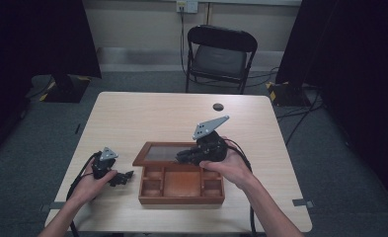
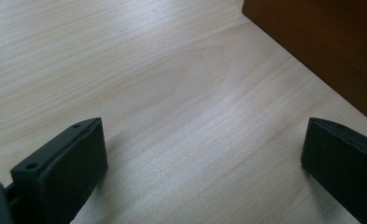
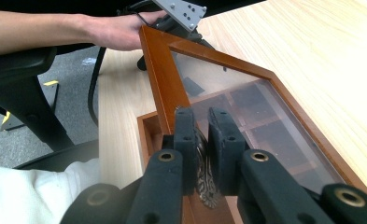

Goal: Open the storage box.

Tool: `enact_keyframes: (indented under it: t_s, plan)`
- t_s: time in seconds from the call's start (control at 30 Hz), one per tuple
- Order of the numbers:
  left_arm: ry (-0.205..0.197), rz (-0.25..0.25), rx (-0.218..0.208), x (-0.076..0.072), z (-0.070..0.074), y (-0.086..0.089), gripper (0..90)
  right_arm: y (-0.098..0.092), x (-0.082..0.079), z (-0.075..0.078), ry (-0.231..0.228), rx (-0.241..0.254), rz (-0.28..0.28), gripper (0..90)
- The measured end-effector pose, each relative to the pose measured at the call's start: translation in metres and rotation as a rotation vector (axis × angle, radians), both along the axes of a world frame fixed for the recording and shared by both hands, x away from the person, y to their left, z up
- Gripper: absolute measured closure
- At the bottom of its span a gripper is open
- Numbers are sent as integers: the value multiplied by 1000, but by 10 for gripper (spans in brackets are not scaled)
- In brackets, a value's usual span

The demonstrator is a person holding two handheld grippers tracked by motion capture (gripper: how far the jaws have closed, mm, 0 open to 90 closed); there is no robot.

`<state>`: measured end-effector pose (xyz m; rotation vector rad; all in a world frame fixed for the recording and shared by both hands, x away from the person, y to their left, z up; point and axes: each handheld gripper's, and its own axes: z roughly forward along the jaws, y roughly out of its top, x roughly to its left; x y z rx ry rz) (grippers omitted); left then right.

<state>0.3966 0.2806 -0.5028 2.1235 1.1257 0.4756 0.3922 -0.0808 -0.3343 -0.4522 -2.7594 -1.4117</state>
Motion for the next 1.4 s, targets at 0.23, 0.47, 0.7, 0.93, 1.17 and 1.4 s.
enact_keyframes:
  t_s: [0.23, 0.47, 0.7, 0.93, 1.17, 1.4]
  plan:
    - [0, -1, 0, 0, 0, 0, 0, -1, 2, 0, -4, 4, 7, 828]
    - [0, -1, 0, 0, 0, 0, 0, -1, 3, 2, -8, 4, 5, 829]
    - [0, -1, 0, 0, 0, 0, 0, -1, 4, 5, -20, 2, 2, 830]
    - [0, -1, 0, 0, 0, 0, 0, -1, 7, 8, -26, 4, -2, 831]
    - [0, -1, 0, 0, 0, 0, 0, 0, 7, 10, -33, -1, -6, 831]
    - [0, -1, 0, 0, 0, 0, 0, 0, 9, 12, -37, 4, -10, 831]
